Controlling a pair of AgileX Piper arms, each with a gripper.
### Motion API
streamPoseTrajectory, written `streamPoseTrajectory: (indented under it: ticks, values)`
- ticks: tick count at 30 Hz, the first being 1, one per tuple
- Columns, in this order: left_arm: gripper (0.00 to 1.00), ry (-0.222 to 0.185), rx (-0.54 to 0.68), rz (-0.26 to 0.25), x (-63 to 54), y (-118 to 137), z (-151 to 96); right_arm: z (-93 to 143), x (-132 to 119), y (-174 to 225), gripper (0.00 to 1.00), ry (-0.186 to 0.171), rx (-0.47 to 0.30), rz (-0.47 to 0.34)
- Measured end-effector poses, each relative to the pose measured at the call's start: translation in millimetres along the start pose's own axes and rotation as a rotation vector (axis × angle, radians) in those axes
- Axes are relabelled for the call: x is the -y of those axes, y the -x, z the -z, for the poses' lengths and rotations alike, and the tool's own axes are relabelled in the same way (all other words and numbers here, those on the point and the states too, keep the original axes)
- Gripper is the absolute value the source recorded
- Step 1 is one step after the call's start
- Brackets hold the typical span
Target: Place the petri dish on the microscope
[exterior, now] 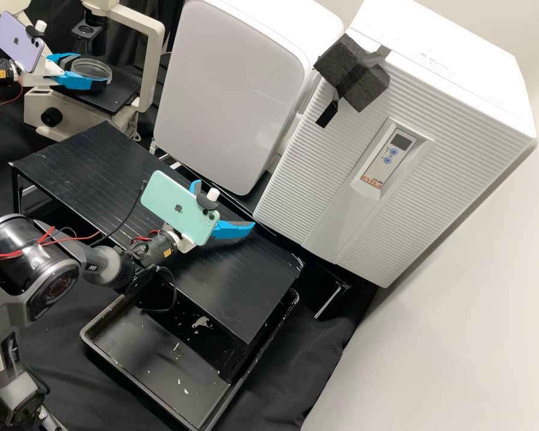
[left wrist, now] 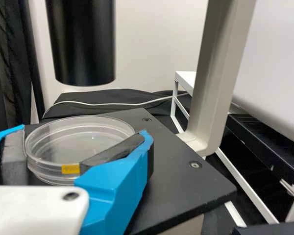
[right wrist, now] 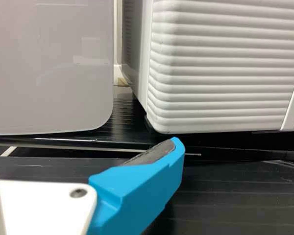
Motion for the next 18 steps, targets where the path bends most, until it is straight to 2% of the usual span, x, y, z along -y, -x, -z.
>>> streamPoseTrajectory:
  ticks: [4,5,10,18]
  values:
    - [0.00,-0.003,-0.001,-0.001,0.4,-3.0,0.6,0.0,0.0,0.0,1.00,0.000,0.000,0.000]
    - [1.00,-0.003,-0.001,-0.001,0.4,-3.0,0.6,0.0,0.0,0.0,1.00,0.000,0.000,0.000]
    - [1.00,-0.024,0.000,0.003,2.4,-4.1,0.4,0.0,0.0,0.0,1.00,0.000,0.000,0.000]
    - [1.00,-0.023,0.001,0.003,2.6,-4.2,-0.4,0.0,0.0,0.0,1.00,0.000,0.000,0.000]
